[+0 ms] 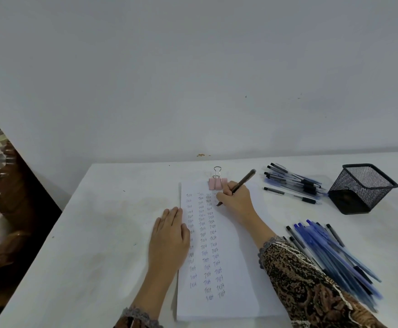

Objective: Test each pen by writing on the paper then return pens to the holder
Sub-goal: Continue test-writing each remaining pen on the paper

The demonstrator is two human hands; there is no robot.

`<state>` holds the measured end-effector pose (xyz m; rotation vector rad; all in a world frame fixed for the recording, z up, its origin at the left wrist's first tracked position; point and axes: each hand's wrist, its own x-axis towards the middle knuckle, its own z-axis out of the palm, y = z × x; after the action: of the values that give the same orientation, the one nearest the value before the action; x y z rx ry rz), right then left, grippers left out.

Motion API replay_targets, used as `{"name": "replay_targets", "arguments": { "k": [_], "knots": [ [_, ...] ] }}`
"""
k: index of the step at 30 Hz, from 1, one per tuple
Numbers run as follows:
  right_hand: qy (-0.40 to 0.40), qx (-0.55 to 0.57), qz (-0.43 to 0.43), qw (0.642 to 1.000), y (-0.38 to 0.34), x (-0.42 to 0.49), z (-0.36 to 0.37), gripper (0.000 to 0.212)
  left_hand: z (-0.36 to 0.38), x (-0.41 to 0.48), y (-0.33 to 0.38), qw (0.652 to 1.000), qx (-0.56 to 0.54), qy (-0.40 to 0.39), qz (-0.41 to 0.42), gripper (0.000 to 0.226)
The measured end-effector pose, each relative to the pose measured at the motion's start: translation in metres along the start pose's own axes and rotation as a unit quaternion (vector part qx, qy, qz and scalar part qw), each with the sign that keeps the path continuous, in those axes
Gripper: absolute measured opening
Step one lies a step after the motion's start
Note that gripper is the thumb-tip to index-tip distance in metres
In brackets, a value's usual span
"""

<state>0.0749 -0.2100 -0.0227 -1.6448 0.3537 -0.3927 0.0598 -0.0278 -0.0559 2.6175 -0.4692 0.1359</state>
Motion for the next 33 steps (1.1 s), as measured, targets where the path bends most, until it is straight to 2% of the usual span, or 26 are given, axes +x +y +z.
{"name": "replay_targets", "arguments": {
  "k": [15,23,27,33],
  "knots": [
    [0.012,-0.01,0.001,1.0,0.0009,0.0009,0.0011,0.042,-0.0015,0.0005,0.0006,1.0,-0.006,-0.005,0.0,0.054],
    [0.019,-0.016,0.0,1.0,0.0003,0.0007,-0.0011,0.043,-0.0018,0.0002,0.0006,1.0,-0.006,-0.007,-0.001,0.048],
    [0.029,-0.017,-0.004,0.999,0.0025,0.0009,-0.0023,0.042,-0.0013,-0.0004,0.0006,1.0,-0.003,-0.006,-0.001,0.054],
    [0.036,-0.013,-0.007,0.999,0.0029,0.0028,-0.0032,0.044,-0.002,-0.0005,-0.0002,1.0,-0.012,-0.001,0.002,0.047]
  ]
}}
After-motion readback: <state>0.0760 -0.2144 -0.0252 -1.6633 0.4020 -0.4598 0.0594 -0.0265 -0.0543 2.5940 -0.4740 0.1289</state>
